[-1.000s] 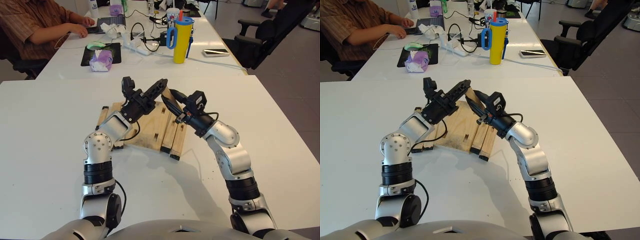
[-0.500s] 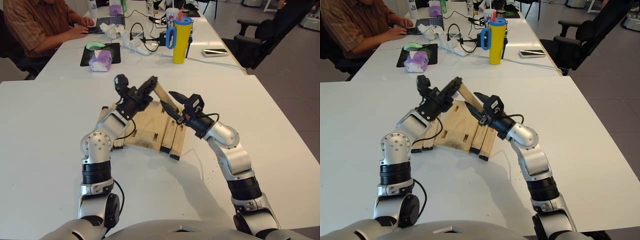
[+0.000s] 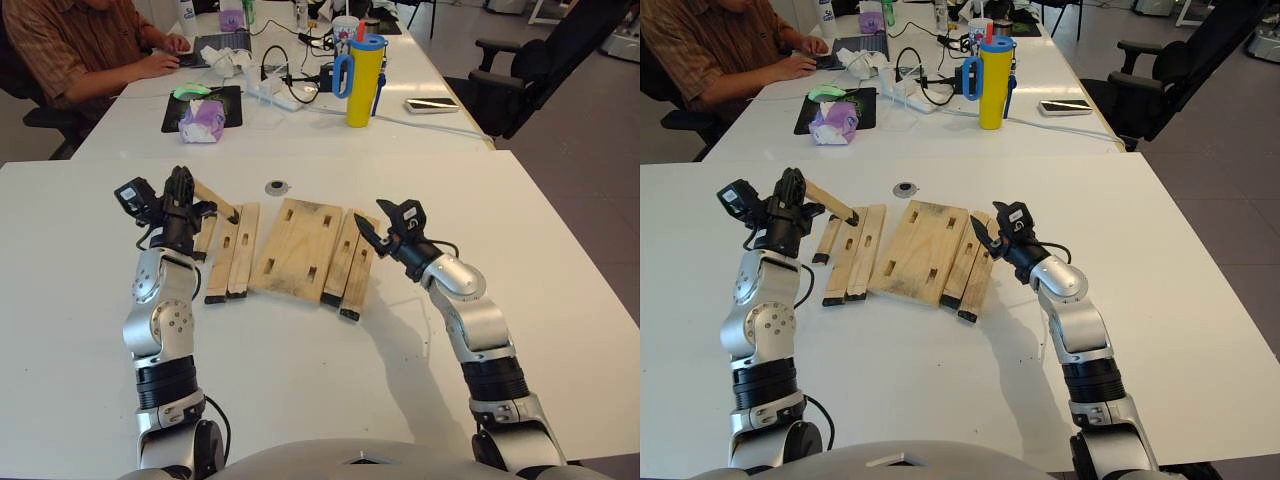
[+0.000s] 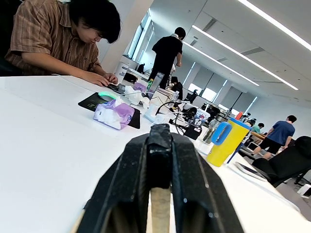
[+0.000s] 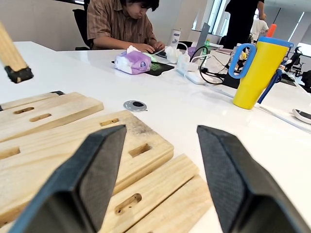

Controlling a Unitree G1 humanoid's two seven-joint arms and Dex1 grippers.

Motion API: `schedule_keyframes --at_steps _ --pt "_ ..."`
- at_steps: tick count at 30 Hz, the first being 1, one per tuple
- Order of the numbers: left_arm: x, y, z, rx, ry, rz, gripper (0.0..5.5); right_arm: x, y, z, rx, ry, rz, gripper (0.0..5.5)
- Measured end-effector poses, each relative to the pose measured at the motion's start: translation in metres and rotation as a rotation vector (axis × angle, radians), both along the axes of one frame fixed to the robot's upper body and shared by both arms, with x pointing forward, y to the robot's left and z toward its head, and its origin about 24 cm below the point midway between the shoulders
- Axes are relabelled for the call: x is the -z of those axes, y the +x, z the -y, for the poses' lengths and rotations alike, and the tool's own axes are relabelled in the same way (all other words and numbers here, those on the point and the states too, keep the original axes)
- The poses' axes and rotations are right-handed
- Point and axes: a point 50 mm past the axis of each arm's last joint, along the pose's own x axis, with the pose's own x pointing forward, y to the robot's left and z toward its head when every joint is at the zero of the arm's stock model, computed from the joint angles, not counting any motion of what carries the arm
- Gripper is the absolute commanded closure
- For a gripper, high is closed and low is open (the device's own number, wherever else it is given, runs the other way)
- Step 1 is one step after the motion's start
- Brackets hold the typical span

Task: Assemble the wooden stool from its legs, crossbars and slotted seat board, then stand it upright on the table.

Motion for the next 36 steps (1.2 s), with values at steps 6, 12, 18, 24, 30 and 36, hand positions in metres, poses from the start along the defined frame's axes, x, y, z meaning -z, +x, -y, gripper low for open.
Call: schedule_keyframes --at_steps 6,12,18,24,30,36 --pt "0.018 0.003 -0.001 0.0 -0.005 -0.056 5.08 0.002 -0.001 -0.007 -0.009 0.012 -0.007 2.82" --pt "0.03 0.009 0.005 0.067 -0.005 -0.083 5.08 0.005 -0.001 -0.009 -0.016 0.013 -0.022 2.82" --pt "0.029 0.015 0.014 0.131 0.006 -0.072 5.08 0.007 -0.001 -0.01 -0.021 0.011 -0.029 2.82" --pt "0.031 0.015 0.009 0.102 0.039 -0.088 5.08 0.008 -0.001 -0.011 -0.023 0.01 -0.034 2.82" --pt "0.021 0.014 0.006 0.084 0.041 -0.047 5.08 0.008 -0.001 -0.012 -0.025 0.009 -0.037 2.82" --pt "0.028 0.015 0.005 0.078 0.048 -0.088 5.08 0.009 -0.001 -0.015 -0.031 0.013 -0.04 2.82"
